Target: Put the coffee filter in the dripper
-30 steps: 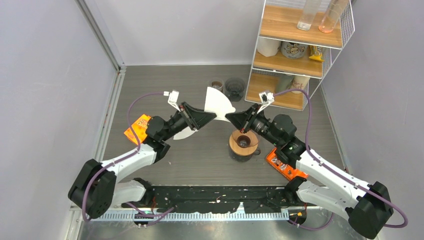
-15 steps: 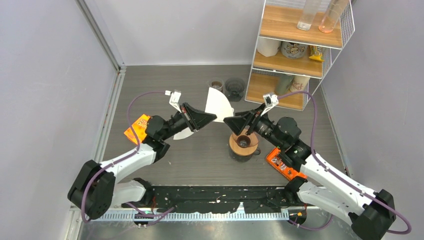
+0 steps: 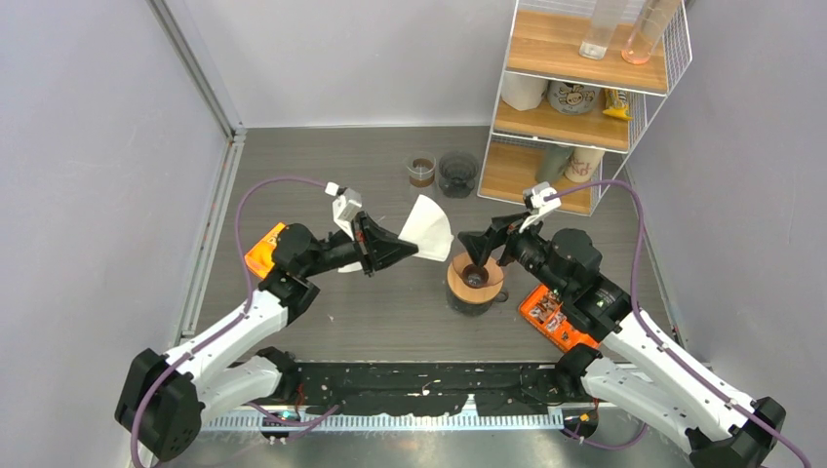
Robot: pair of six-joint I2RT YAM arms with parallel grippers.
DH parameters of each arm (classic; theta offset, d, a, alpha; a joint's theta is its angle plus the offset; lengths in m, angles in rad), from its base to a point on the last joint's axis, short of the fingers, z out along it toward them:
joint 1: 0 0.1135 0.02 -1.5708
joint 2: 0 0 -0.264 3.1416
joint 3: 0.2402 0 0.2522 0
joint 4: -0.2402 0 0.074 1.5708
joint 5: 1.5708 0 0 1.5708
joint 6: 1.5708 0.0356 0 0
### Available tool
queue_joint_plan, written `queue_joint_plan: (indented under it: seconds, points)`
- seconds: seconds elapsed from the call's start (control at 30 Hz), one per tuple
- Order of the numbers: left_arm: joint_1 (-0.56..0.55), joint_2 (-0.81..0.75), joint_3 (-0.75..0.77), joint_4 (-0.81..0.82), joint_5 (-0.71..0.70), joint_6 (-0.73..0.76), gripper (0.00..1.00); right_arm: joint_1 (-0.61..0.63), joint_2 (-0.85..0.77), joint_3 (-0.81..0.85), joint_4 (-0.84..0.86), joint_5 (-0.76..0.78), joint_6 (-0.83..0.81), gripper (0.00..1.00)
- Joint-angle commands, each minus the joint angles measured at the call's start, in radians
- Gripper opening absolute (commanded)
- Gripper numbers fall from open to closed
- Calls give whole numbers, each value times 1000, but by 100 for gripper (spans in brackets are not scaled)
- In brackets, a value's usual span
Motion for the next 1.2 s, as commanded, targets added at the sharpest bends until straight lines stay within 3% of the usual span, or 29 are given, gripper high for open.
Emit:
queue_joint_plan:
  seconds: [0.0,0.3,0.53,0.9,1.17]
  points:
    - [3,-47,35,-117,65,156,0,-2,5,54,-57,-65,-108,95]
    - [3,-60,31,-114,99,159,0,-1,9,28,-33,-141,-144,96]
    - [4,-62,29,-88,125,137,0,-2,53,44,-41,-68,-152,95]
    - [4,-63,29,-88,99,127,0,-2,64,45,-29,-186,-156,96]
    - [3,-73,26,-111,80,144,0,-1,29,50,-87,-138,-159,96]
